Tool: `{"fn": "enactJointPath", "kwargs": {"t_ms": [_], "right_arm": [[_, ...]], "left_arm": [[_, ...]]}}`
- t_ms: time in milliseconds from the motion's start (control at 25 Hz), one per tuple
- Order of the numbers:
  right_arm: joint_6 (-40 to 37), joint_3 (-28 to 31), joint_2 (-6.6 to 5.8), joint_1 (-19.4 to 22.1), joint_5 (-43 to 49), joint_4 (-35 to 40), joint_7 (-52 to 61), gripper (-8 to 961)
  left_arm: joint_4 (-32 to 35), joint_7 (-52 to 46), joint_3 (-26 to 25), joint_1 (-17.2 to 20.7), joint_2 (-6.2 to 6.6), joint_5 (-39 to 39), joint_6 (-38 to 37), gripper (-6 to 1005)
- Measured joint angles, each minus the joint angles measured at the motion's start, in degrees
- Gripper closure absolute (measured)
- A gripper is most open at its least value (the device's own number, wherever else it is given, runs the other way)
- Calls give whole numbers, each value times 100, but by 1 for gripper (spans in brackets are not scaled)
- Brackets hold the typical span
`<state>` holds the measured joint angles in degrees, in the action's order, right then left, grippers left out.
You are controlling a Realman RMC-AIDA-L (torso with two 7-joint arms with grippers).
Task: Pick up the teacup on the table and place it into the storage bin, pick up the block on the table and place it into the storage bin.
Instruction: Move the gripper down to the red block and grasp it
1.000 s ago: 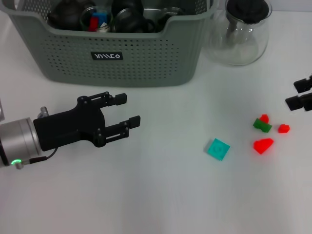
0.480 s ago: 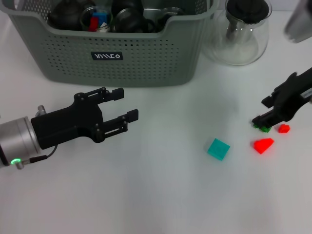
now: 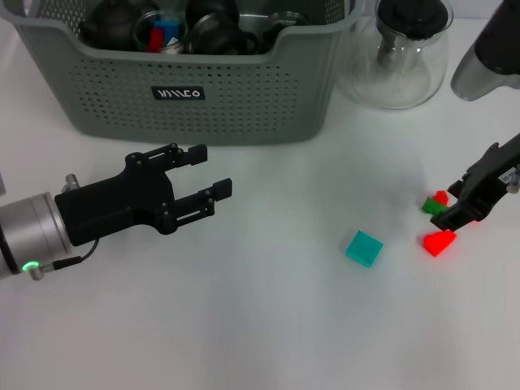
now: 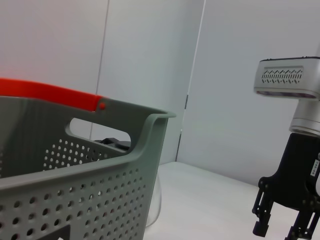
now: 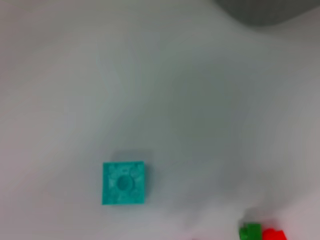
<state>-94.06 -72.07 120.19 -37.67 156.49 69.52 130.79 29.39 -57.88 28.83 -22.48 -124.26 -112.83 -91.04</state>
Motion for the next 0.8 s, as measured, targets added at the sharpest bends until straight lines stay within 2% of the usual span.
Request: {"fn": "enactJointPath", "kwargs": {"t_ms": [280,800], "right_arm": [[41,38,-18,50,207,-142,373,418],[479,107,-36,292,329,-145,246,458]], "left_arm": [[-35,5,0,-11,-2,0,87,338],[-144,14,11,-54,6,-19,245,338]]}}
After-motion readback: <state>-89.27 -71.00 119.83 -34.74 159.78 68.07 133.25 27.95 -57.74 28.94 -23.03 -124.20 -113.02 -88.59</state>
